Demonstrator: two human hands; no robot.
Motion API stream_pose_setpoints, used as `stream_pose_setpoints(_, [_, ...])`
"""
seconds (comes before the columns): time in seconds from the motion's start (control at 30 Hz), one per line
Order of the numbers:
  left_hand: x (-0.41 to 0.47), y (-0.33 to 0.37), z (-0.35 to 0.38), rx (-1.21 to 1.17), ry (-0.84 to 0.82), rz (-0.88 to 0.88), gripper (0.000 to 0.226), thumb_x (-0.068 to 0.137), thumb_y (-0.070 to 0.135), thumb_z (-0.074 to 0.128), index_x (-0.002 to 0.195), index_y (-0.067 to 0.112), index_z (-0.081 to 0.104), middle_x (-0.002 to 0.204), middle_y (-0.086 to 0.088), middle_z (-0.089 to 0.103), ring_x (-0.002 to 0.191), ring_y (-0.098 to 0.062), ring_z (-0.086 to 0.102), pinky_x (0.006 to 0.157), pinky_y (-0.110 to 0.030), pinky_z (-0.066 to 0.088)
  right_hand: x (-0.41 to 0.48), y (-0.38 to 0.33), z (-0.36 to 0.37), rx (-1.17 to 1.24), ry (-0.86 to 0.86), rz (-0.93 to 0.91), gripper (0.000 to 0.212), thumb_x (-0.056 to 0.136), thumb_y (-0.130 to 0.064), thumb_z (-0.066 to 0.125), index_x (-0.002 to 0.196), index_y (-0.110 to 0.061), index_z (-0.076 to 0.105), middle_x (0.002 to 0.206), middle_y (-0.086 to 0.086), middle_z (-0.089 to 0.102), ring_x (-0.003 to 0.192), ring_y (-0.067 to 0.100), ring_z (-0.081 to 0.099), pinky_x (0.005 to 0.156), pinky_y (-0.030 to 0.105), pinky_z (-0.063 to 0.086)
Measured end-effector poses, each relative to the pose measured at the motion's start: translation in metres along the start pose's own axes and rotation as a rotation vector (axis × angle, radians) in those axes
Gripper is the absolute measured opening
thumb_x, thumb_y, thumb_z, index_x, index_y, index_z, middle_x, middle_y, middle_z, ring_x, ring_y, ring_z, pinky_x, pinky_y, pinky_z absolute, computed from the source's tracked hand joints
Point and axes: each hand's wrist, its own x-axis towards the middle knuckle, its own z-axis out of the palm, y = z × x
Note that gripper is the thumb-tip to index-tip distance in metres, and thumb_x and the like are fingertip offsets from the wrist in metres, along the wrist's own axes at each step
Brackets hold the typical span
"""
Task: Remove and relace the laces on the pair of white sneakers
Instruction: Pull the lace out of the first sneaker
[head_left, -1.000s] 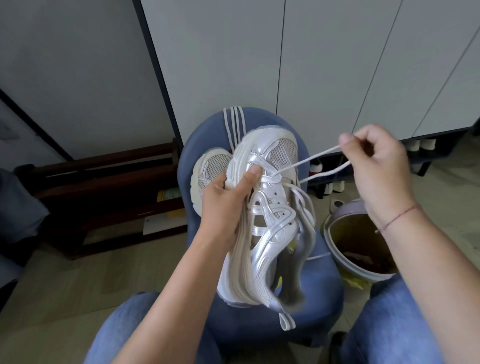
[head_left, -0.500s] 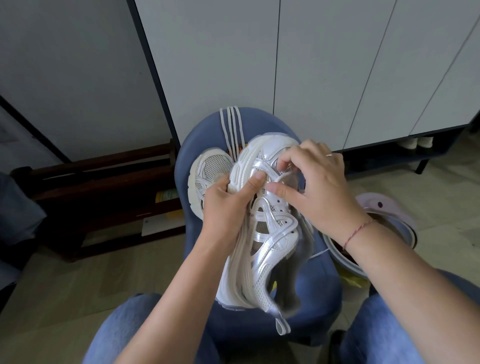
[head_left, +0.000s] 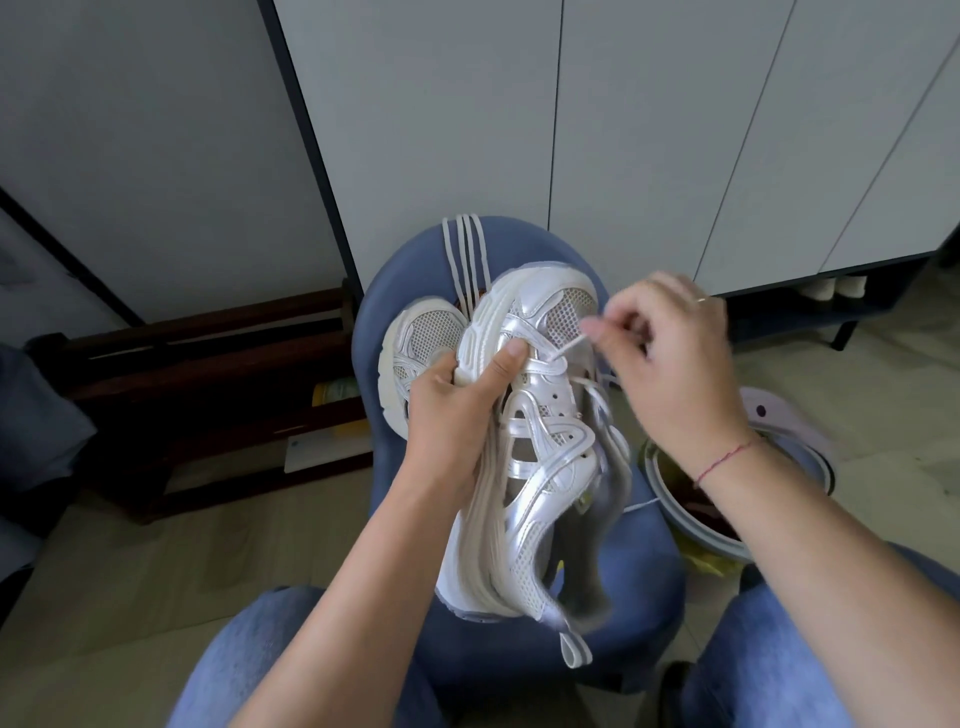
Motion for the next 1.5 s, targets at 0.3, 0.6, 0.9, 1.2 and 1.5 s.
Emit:
stream_pose_setpoints(0.3, [0.001,0.000,0.001,-0.028,0.000,-0.020,0.056,0.069,0.038,0.088,0.106,0.001,0.068,0.104,-0.026,0.071,0.099,-0.044,0.068,0.090,-0.061,0.053,-0.001,0.004,-0.004,0.138,-0.157,0.088,0.022,0.083,-0.042,0.057,0.085,-0.020,0.055,0.084,-0.012,0.047,0.084,0.012,0.049,0.082,0.042,0.045])
stream_pose_setpoints(0.6, [0.001,-0.001,0.001,0.000,-0.009,0.037,0.068,0.062,0.047,0.087,0.104,-0.002,0.066,0.106,-0.032,0.066,0.101,-0.051,0.063,0.090,-0.064,0.052,-0.008,-0.014,0.011,0.008,-0.258,-0.108,0.028,0.081,-0.051,0.052,0.071,-0.027,0.045,0.079,-0.014,0.041,0.080,0.014,0.045,0.075,0.035,0.031])
stream_pose_setpoints(0.9, [0.000,0.002,-0.005,-0.031,-0.026,-0.054,0.026,0.085,0.021,0.075,0.106,0.006,0.071,0.092,-0.011,0.077,0.082,-0.024,0.074,0.075,-0.034,0.062,0.008,0.019,-0.018,0.119,0.049,0.253,0.022,0.092,-0.031,0.058,0.078,-0.015,0.051,0.074,-0.008,0.046,0.070,0.011,0.045,0.064,0.022,0.038])
stream_pose_setpoints(1.2, [0.001,-0.002,0.001,0.011,-0.004,0.020,0.052,0.071,0.037,0.086,0.101,-0.001,0.068,0.107,-0.032,0.066,0.099,-0.050,0.065,0.088,-0.062,0.053,-0.006,-0.008,0.004,0.085,-0.321,0.031,0.028,0.076,-0.055,0.057,0.080,-0.028,0.053,0.089,-0.010,0.048,0.094,0.006,0.043,0.087,0.032,0.030])
stream_pose_setpoints(1.5, [0.003,-0.001,-0.001,-0.001,-0.003,-0.023,0.041,0.077,0.029,0.083,0.105,0.003,0.070,0.101,-0.021,0.073,0.096,-0.040,0.070,0.089,-0.054,0.057,0.001,-0.006,-0.001,0.184,-0.149,0.077,0.026,0.087,-0.043,0.054,0.075,-0.021,0.054,0.076,-0.009,0.046,0.073,0.007,0.045,0.074,0.023,0.036])
